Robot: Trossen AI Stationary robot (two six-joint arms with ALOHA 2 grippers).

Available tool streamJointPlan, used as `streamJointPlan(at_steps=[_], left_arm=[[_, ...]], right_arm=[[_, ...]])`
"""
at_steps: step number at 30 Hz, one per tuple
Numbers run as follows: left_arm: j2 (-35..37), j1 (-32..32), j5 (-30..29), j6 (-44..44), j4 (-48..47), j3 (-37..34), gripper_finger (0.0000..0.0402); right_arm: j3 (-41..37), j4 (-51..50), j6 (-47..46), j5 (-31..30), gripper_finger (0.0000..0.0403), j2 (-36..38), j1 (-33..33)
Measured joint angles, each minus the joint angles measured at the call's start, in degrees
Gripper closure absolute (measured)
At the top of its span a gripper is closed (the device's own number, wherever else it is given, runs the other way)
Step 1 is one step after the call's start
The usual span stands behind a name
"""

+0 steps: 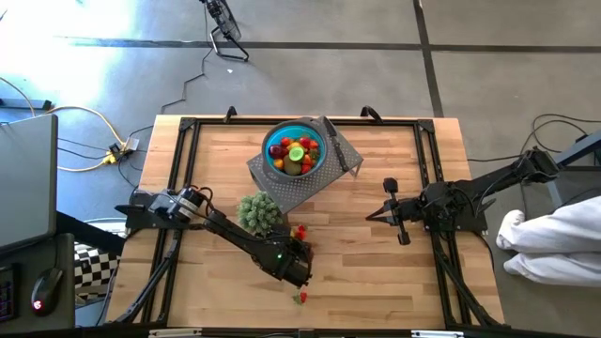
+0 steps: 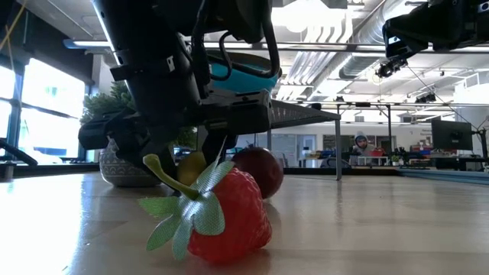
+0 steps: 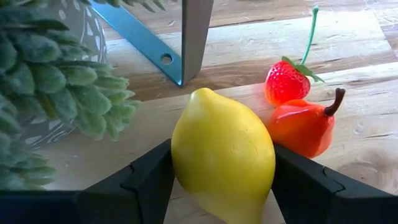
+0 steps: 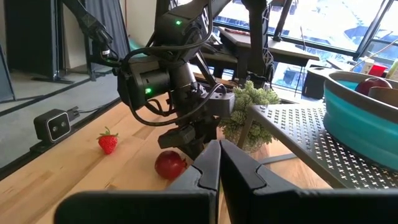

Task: Pick & Place Fruit
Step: Put the lemon into the blue strainer bowl on the shelf

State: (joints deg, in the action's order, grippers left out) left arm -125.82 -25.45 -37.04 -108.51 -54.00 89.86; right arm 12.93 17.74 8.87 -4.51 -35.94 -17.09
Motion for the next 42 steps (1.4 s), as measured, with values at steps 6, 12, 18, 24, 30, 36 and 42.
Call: streamJointPlan(at_steps=[6, 12, 18, 24, 30, 36, 42], left_arm=[[0.0, 0.0, -0.6, 0.0, 0.1, 0.0, 0.0167], [-0.1, 0.0, -2.6, -0.2, 0.7, -0.1, 0.0167], [-0.1, 0.0, -2.9, -1.7, 0.8, -0.1, 0.0167], [-0.1, 0.0, -2.7, -1.7, 1.0, -0.1, 0.0168], [-0.1, 0.0, -2.1, -1.7, 0.9, -0.1, 0.02], [-0.1, 0.0, -1.7, -1.7, 1.1, -0.1, 0.0195], [0.0, 0.0, -0.3, -1.7, 1.6, -0.1, 0.0184]], right_arm=[[0.0, 0.0, 0.0, 0.0, 0.04, 0.0, 0.0], [0.0, 0.0, 0.0, 0.0, 0.04, 0.0, 0.0], [0.0, 0.0, 0.0, 0.0, 0.04, 0.0, 0.0], [0.0, 0.0, 0.0, 0.0, 0.04, 0.0, 0.0], [0.0, 0.0, 0.0, 0.0, 0.04, 0.0, 0.0], [0.0, -0.1, 0.0, 0.0, 0.04, 0.0, 0.0], [0.0, -0.5, 0.0, 0.0, 0.04, 0.0, 0.0]])
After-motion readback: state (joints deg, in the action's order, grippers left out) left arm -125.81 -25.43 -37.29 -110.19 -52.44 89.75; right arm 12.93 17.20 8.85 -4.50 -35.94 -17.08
